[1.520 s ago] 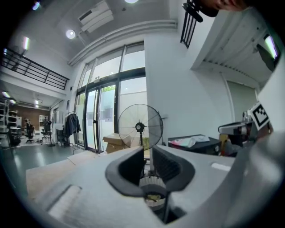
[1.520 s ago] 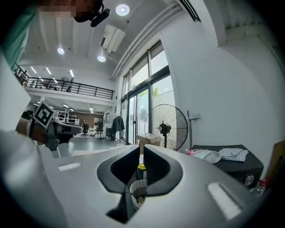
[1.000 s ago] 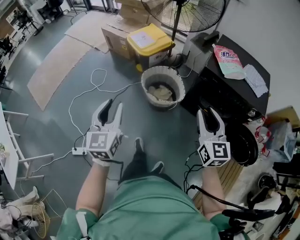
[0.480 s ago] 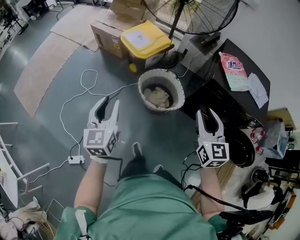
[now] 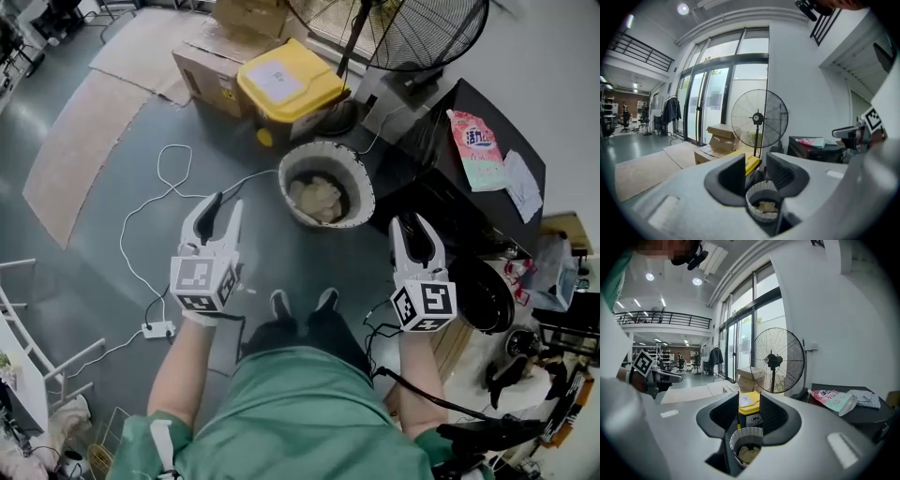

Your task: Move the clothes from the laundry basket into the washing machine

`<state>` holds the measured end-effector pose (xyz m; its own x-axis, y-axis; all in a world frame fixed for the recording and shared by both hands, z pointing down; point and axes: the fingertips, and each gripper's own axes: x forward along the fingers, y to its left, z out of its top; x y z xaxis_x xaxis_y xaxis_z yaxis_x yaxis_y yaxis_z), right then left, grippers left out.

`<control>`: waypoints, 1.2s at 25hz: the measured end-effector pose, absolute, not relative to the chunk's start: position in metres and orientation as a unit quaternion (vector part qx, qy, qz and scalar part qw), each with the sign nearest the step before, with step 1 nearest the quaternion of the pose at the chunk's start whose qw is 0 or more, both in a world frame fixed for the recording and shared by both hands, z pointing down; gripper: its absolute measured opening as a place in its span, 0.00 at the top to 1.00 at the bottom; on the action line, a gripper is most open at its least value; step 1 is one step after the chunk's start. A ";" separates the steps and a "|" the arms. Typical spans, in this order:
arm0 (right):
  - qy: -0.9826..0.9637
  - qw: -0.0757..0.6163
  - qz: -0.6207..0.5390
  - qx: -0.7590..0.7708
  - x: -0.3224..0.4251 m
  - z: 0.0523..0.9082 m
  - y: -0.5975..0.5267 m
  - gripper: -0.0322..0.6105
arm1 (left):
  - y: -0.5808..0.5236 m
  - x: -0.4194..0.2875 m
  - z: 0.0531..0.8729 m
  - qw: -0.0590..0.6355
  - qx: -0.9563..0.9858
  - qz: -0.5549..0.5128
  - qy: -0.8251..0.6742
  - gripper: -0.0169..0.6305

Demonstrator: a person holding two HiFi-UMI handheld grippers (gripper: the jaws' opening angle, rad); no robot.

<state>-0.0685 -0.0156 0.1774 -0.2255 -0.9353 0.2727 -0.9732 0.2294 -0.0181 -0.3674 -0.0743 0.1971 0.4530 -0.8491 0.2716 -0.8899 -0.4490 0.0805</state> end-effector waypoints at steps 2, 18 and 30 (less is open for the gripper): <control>-0.777 0.100 0.095 0.614 -0.066 0.180 -0.024 0.76 | -0.082 -0.364 0.201 0.109 0.846 0.099 -0.512 0.76; -0.815 0.089 0.137 0.557 -0.021 0.234 -0.157 0.76 | -0.174 -0.307 0.225 0.113 0.817 0.139 -0.547 0.76; -0.848 0.134 0.182 0.479 0.001 0.321 -0.264 0.75 | -0.245 -0.264 0.275 0.134 0.783 0.179 -0.581 0.76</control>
